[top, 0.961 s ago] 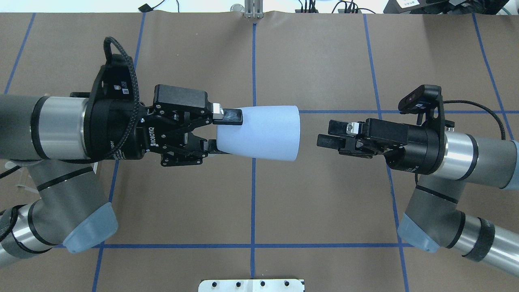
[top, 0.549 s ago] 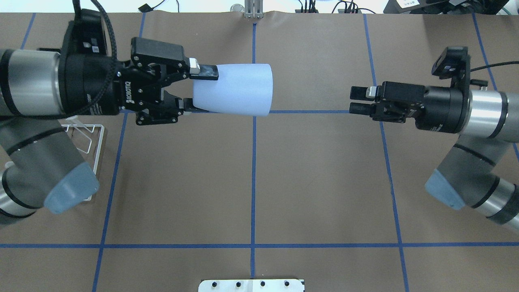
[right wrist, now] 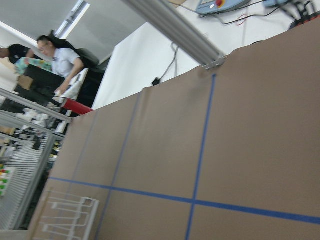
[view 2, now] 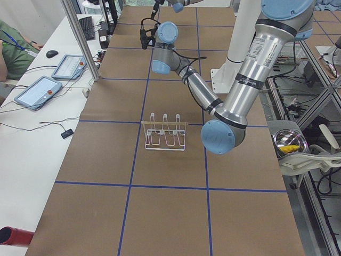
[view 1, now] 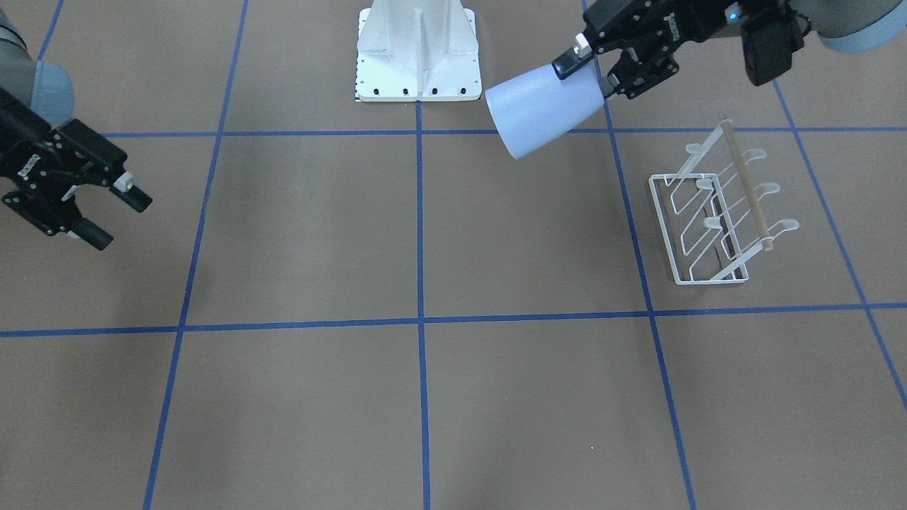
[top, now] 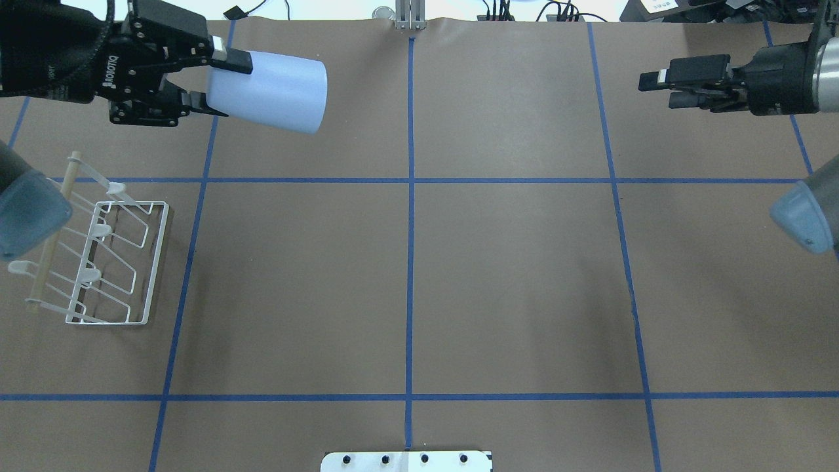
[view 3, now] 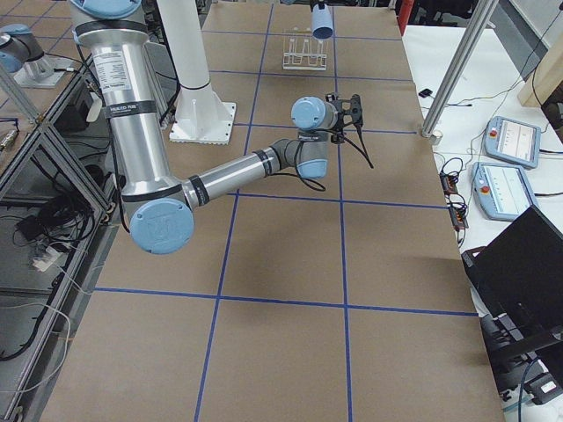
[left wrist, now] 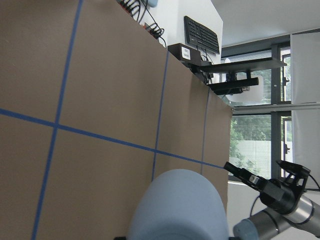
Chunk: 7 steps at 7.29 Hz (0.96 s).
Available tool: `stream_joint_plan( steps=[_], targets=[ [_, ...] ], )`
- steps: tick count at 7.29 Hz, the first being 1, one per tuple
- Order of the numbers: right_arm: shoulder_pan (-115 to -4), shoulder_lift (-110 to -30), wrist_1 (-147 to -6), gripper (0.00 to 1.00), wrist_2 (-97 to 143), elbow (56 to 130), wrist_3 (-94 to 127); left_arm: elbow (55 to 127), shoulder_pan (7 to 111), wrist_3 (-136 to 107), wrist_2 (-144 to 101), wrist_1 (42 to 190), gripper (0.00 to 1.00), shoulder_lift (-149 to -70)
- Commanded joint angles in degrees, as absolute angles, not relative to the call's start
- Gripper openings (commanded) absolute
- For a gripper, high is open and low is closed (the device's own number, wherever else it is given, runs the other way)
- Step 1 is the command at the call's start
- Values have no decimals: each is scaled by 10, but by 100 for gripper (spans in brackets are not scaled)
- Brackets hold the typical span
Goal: Hang cup on cup holder
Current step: 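Carry the cup with the left gripper toward the rack while the right arm retracts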
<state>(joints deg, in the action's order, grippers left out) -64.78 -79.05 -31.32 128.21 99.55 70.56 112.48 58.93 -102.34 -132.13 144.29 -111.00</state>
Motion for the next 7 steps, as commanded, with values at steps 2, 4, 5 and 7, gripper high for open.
stream_joint_plan(
  steps=[2, 4, 5, 7],
  targets=[
    [-707, -815, -554, 100, 1277, 992, 415, 1148, 642, -838, -1332, 1304, 0, -1062],
    [-725, -820, -667, 100, 1277, 992, 280, 1186, 660, -690, -1327, 1126, 0, -1062],
    [-731, -820, -731, 100, 1277, 993, 225, 1198, 664, -619, -1318, 1055, 0, -1062],
    [-737, -824, -851, 100, 1280, 997, 181, 1201, 667, -508, -1271, 970, 0, -1057]
  ],
)
